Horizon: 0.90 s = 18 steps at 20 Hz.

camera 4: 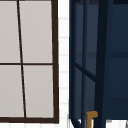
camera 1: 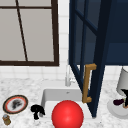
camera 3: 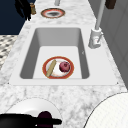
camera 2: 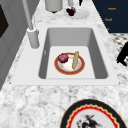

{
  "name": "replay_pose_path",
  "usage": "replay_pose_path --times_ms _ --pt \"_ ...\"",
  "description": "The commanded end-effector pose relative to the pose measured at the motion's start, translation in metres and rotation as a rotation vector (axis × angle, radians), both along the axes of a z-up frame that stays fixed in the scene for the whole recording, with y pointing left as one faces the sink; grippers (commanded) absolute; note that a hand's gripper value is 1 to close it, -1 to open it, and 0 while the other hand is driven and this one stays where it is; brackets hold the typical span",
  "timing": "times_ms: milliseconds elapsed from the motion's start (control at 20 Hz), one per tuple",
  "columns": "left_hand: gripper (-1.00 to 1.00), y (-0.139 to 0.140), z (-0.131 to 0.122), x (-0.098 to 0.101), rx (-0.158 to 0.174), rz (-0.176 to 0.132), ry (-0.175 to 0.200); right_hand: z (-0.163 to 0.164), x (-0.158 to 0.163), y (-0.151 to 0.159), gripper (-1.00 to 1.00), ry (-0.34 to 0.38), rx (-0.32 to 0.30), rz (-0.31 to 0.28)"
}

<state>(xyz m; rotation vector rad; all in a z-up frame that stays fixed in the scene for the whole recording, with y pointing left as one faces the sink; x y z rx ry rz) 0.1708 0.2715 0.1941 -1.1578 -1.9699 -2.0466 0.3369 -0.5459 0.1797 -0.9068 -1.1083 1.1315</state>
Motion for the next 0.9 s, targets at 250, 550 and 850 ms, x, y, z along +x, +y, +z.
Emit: replay_pose_path --times_ms 250,550,850 --pt "0.00 0.000 0.000 0.000 0.000 0.000 0.000 0.002 -0.001 -0.001 -1.00 0.038 -0.030 -0.250" --pt "0.00 0.000 0.000 0.000 0.000 0.000 0.000 -0.007 -0.009 0.003 -1.00 0.081 -0.063 -0.386" --pt "0.00 0.000 0.000 0.000 0.000 0.000 0.000 -0.025 -0.010 0.014 -1.00 0.176 -0.110 -0.512"
